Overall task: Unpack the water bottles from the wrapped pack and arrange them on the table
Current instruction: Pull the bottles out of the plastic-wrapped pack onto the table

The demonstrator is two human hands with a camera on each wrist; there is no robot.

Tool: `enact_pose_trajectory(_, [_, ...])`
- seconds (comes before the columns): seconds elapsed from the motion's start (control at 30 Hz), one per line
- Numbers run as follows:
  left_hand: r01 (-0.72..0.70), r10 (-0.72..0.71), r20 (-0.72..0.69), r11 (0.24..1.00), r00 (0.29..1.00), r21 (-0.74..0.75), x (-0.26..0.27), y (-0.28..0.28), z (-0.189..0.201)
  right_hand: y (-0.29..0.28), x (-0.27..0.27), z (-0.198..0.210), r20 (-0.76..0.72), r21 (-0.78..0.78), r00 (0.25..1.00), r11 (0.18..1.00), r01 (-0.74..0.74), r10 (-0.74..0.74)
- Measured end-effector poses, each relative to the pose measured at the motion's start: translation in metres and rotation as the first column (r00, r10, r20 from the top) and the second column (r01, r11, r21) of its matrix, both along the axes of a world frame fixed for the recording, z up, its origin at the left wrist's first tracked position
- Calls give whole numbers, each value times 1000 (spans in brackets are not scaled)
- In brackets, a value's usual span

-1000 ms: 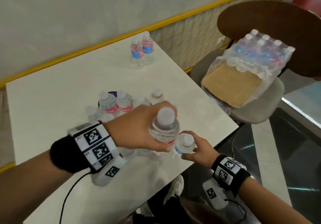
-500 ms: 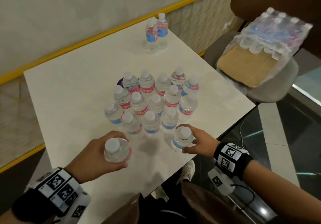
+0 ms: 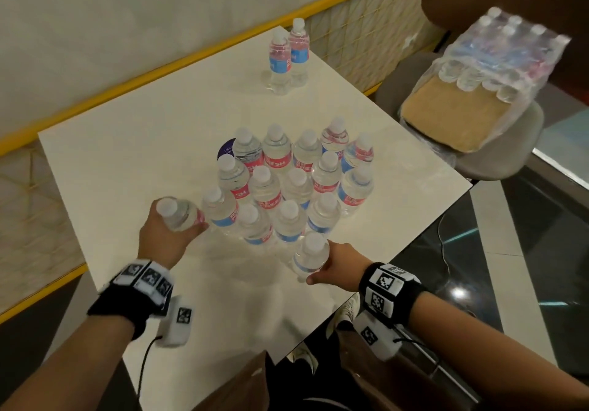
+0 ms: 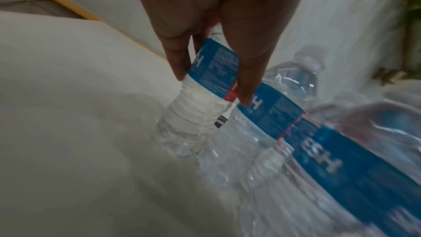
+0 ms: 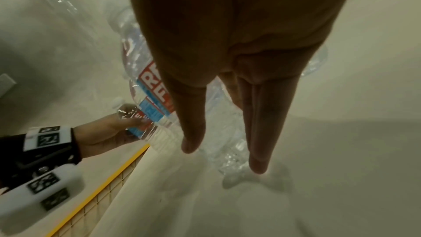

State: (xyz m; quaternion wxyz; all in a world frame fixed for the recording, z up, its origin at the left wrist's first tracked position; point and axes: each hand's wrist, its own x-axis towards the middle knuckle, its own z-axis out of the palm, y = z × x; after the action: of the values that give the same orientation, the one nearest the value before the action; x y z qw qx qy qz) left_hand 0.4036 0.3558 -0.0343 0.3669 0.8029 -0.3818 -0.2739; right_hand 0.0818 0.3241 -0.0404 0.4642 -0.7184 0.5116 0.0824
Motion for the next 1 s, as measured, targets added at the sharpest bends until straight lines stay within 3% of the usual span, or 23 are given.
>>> enact_pose_trajectory(0.1, [-10, 10, -60, 1000, 998, 5, 4, -27, 2, -4, 8, -2, -13, 25, 998, 998, -56, 56])
enact_pose_trajectory(0.3, [176, -165, -128, 981, 978, 77, 26, -52, -1, -9, 25, -7, 23, 103, 991, 985, -136, 135])
enact_pose_trajectory(0.43, [135, -113, -143, 979, 983, 154, 13, -43, 11, -3, 46, -23, 28, 170, 1000, 985, -5, 0])
enact_pose_trajectory(0.53, [-32, 32, -8, 997, 999, 73, 0, -19, 14, -7, 49, -26, 96, 377, 974, 914, 154, -203])
enact_pose_trajectory(0.6, [-5, 17, 74, 988, 997, -157, -15, 2, 26, -14, 39, -22, 158, 570, 894, 778, 264, -419])
enact_pose_trajectory(0.67, [168, -109, 174, 914, 979, -370, -33, 18, 46, -18, 21, -22, 154, 755, 721, 551, 356, -676])
enact_pose_trajectory(0.77, [409, -323, 262, 815, 909, -412, -61, 28, 68, -18, -8, -24, -18, 933, 361, 114, 342, -932])
enact_pose_trajectory(0.83, [549, -459, 309, 759, 833, -351, -77, 31, 69, -18, -21, -27, -125, 961, 166, -78, 267, -978])
enact_pose_trajectory(0.9, [681, -580, 376, 690, 722, -243, -90, 33, 63, -20, -27, -25, -202, 965, 45, -191, 180, -978])
enact_pose_trajectory(1.0, [800, -676, 490, 595, 550, -77, -100, 35, 46, -31, -22, -19, -249, 966, 5, -248, 75, -968])
